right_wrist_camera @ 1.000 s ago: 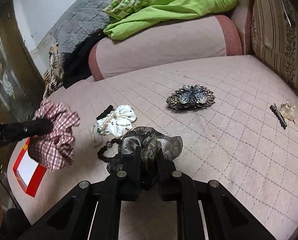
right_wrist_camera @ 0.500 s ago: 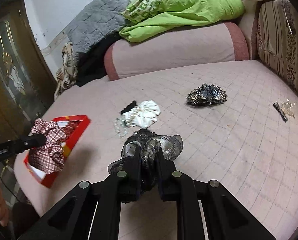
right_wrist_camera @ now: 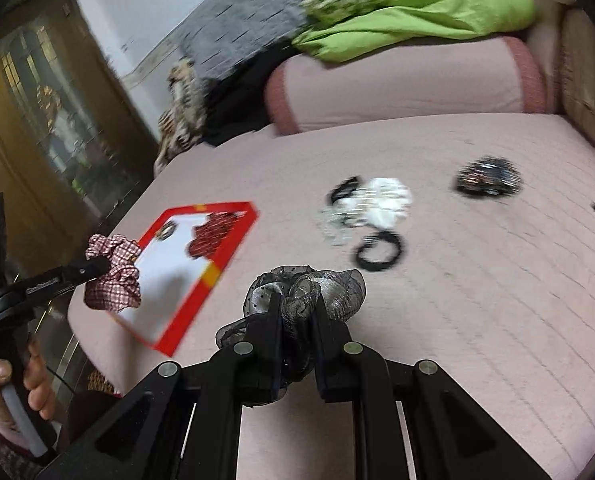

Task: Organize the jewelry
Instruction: 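Carry both scrunchies into the tray and open both tools to release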

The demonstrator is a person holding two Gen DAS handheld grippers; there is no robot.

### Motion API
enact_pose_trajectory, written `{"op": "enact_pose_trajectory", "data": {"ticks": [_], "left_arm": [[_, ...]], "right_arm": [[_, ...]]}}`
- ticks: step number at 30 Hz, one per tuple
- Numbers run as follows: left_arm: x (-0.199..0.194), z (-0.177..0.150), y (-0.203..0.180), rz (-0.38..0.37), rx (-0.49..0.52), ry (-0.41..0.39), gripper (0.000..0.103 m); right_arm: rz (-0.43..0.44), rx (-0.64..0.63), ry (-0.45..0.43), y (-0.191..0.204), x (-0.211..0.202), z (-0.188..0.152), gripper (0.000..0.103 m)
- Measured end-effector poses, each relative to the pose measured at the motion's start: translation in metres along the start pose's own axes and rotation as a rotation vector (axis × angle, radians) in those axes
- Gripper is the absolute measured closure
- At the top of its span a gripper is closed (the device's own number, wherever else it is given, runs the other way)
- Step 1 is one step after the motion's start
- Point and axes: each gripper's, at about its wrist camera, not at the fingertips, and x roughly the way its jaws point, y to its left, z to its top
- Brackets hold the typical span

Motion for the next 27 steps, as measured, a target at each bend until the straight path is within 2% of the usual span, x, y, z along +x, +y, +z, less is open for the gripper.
{"op": "enact_pose_trajectory", "data": {"ticks": [6,11,15,20,23,25,26,27], "left_arm": [[0.027,0.011,0.059,0.142,0.035,0.042,0.097],[0.060,0.025,0.115,0.181,-0.051,0.107,0.097],[0.081,0.032,0.138,0.230,-0.070,0.138,0.097],[0.097,0.033,0.147,0.257,-0.064,0.154,0.095],[0.095,0.032,0.147,0.264,-0.067,0.141,0.089],[0.092,0.033,0.146,0.269,-0.069,0.132,0.086],[0.088,0.033,0.146,0.272,-0.073,0.124,0.083],[0.085,0.034,0.145,0.271,-0.076,0.116,0.080]], "right_arm": [[0.088,-0.118,0.056,0.071,0.041,0.019,0.089],[0.158,-0.182,0.094,0.127,0.086,0.023,0.089],[0.205,-0.165,0.147,0.149,0.123,0.019,0.089],[0.175,-0.168,0.219,0.155,0.164,0.003,0.089],[0.151,-0.171,0.262,0.152,0.178,-0.006,0.083],[0.145,-0.176,0.250,0.151,0.175,-0.006,0.064],[0.142,-0.182,0.233,0.151,0.170,-0.004,0.051],[0.140,-0.187,0.213,0.151,0.164,-0.003,0.048]]}}
